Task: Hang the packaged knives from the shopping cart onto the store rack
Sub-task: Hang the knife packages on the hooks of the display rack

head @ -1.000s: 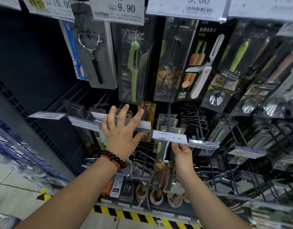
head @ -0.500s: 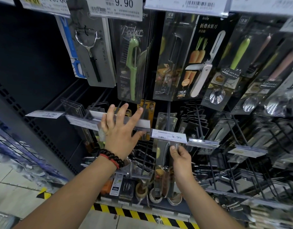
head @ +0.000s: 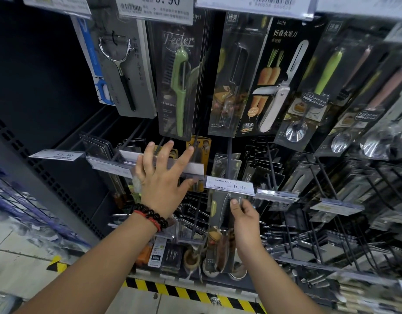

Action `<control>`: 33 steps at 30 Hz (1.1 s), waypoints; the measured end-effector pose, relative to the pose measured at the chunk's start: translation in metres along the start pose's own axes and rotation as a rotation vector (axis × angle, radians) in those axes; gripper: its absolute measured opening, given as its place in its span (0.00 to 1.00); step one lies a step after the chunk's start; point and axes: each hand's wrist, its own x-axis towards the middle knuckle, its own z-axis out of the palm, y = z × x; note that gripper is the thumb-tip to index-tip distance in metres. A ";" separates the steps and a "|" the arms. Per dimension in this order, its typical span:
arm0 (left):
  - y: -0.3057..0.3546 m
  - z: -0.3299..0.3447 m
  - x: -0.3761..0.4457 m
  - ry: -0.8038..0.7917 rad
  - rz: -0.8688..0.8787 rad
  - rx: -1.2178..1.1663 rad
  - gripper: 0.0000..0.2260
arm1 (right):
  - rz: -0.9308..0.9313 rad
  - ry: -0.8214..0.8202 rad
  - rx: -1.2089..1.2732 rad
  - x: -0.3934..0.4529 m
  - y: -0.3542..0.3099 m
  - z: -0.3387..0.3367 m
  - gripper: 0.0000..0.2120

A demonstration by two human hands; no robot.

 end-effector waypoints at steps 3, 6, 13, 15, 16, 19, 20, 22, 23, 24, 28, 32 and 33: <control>-0.001 0.000 0.000 0.007 0.005 -0.001 0.35 | -0.012 0.034 0.026 0.004 -0.004 0.002 0.20; -0.002 0.000 0.000 0.012 0.016 0.008 0.35 | 0.006 0.048 0.033 0.005 -0.004 0.003 0.20; -0.002 0.001 0.001 0.018 0.021 0.001 0.36 | 0.080 0.067 0.073 0.006 -0.012 0.008 0.11; -0.003 0.001 0.001 0.020 0.027 0.000 0.36 | 0.108 0.070 0.073 0.010 -0.013 0.008 0.10; -0.003 0.001 0.002 0.019 0.027 0.001 0.36 | 0.111 0.076 0.064 0.012 -0.013 0.008 0.09; -0.002 0.001 0.002 0.014 0.023 -0.002 0.36 | 0.098 0.074 0.058 0.013 -0.013 0.006 0.09; -0.002 0.001 0.002 0.015 0.024 -0.003 0.36 | 0.096 0.074 0.066 0.012 -0.012 0.005 0.09; -0.002 0.002 0.002 0.020 0.029 -0.006 0.36 | 0.086 0.080 0.069 0.009 -0.008 0.004 0.09; -0.002 0.002 0.002 0.020 0.029 -0.008 0.35 | 0.075 0.086 0.059 0.008 -0.006 0.004 0.11; -0.003 0.002 0.003 0.019 0.027 -0.011 0.35 | 0.068 0.095 0.051 0.008 -0.004 0.004 0.14; -0.002 0.002 0.002 -0.002 0.018 -0.033 0.35 | 0.042 0.102 0.058 0.008 -0.003 0.002 0.16; -0.003 0.002 0.003 0.002 0.023 -0.034 0.35 | 0.032 0.076 0.073 0.009 0.001 0.001 0.15; -0.003 0.002 0.003 0.004 0.025 -0.031 0.35 | 0.019 0.069 0.076 0.010 0.003 0.001 0.14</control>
